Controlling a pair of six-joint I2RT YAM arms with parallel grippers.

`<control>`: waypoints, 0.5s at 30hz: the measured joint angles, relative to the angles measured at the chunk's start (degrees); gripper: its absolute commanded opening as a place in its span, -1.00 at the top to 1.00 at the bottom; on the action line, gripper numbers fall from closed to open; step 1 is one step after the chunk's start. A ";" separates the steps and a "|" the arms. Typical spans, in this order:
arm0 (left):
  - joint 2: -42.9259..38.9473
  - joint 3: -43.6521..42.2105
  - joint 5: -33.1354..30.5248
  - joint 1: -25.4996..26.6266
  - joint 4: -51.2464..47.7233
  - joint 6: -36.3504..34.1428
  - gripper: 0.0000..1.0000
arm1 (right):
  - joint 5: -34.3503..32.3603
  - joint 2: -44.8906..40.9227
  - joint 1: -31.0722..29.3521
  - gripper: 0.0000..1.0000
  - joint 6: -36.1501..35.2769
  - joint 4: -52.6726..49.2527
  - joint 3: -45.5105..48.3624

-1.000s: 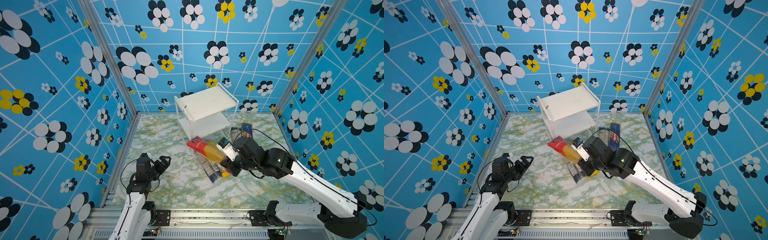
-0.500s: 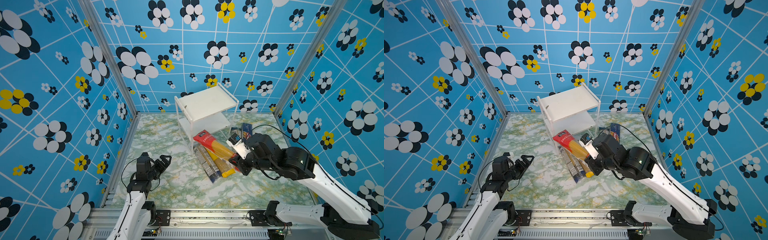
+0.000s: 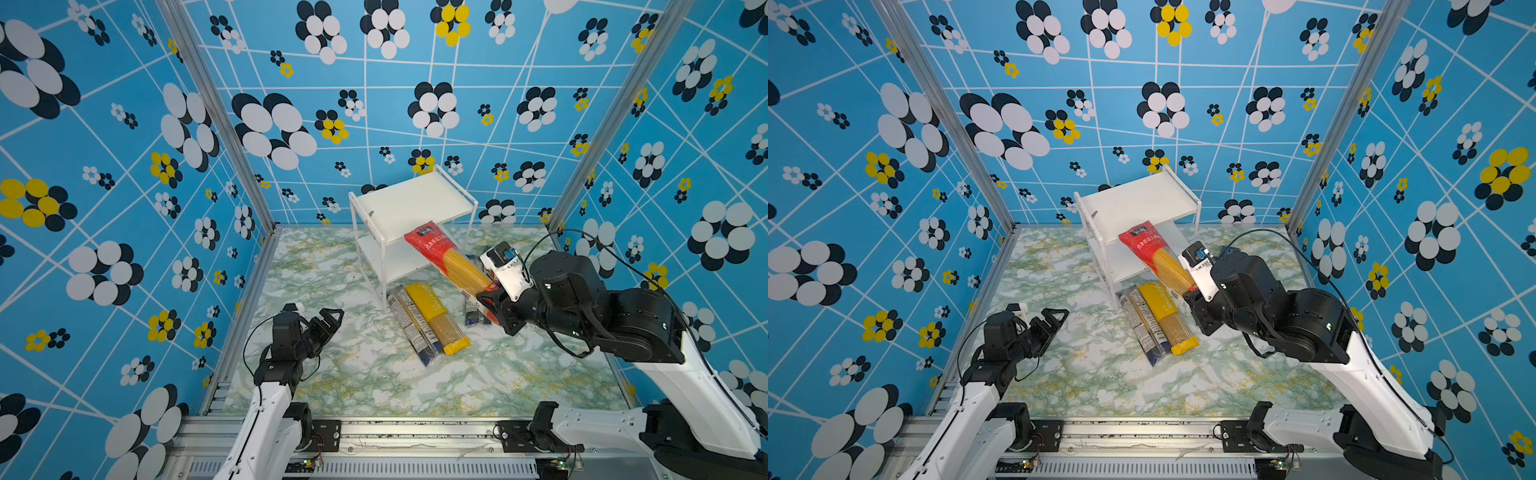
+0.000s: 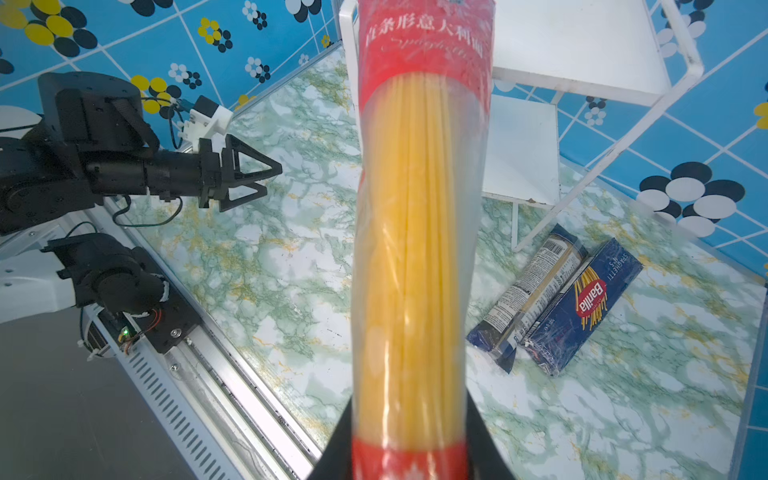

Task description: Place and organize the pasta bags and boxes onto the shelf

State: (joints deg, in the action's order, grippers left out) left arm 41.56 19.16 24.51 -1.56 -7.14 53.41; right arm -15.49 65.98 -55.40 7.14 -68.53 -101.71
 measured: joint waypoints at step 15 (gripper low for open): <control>1.38 0.52 0.81 0.00 1.44 0.02 -0.98 | -3.10 8.72 1.70 1.00 -0.33 -0.31 -12.90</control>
State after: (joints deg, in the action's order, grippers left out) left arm 42.94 19.68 25.32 -1.56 -5.69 53.43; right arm -18.59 74.70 -53.69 6.81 -68.84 -114.61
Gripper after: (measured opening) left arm 0.992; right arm 0.269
